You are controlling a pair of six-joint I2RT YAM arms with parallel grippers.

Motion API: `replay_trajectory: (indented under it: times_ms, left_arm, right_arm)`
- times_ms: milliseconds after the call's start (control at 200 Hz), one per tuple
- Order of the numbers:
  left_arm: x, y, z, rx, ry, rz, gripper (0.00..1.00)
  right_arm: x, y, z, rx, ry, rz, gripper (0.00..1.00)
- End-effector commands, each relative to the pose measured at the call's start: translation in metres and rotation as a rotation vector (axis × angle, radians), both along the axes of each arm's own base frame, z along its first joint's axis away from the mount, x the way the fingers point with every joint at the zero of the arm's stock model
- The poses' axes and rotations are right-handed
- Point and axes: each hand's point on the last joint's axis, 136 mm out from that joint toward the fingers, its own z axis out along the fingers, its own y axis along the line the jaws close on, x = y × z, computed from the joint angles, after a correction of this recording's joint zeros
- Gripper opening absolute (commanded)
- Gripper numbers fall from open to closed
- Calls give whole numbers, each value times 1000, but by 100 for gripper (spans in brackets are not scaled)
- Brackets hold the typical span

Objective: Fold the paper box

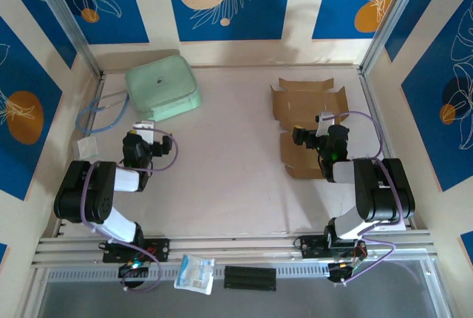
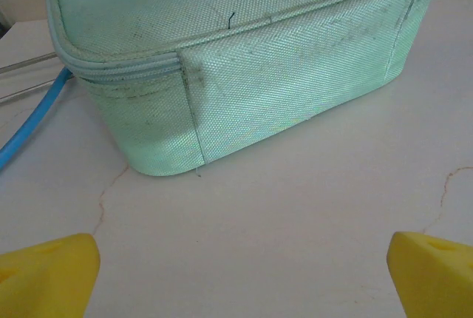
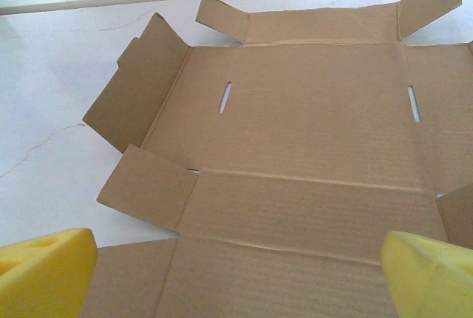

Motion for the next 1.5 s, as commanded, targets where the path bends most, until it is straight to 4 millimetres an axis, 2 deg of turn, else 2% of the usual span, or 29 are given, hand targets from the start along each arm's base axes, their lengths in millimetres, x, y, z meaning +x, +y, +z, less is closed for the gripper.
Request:
replay_trajectory:
  times_ms: [0,500,675,745,805,880,955,990,1045,1095,1105,1151,1226,1336,1396,1496]
  left_arm:
    - [5,-5,6,-2,-14,-27,99]
    - [5,-5,8,-1,-22,-31,99]
    - [1,-9,11,0,-38,-55,99]
    - [-5,-3,24,4,-77,-16,99]
    - [-14,2,41,20,-114,28,99]
    - [-26,8,69,2,-120,100,99]
    - [-40,6,99,-171,-79,150,99]
    - [-46,-1,112,-271,-50,143,99]
    - [-55,-24,129,-418,5,70,99]
    - [-64,-45,135,-529,97,34,99]
    - [-66,-48,137,-548,111,28,99]
    - [-74,-69,143,-592,181,-25,99]
    - [-90,-103,147,-595,291,-111,100]
    - [-110,-140,144,-540,420,-182,100]
    - [-120,-161,141,-505,476,-235,100]
    - [-134,-192,134,-455,542,-319,99]
  right_arm:
    - [1,0,4,2,-15,-4,99]
    - [0,1,6,1,-23,2,99]
    - [-9,-2,29,-10,-32,-43,99]
    - [-17,-3,47,10,10,-87,99]
    - [-28,5,66,52,53,-86,100]
    - [-41,28,92,157,113,-40,99]
    - [-52,62,117,236,195,79,99]
    - [-54,78,127,255,235,132,99]
    - [-56,104,140,266,303,219,99]
    - [-55,127,150,255,361,299,99]
    - [-56,132,146,248,389,311,99]
    - [-51,147,155,218,433,351,99]
    - [-35,167,151,146,514,384,100]
    - [7,158,134,36,568,244,99]
    - [35,146,123,6,573,160,99]
    - [77,125,92,-76,640,46,99]
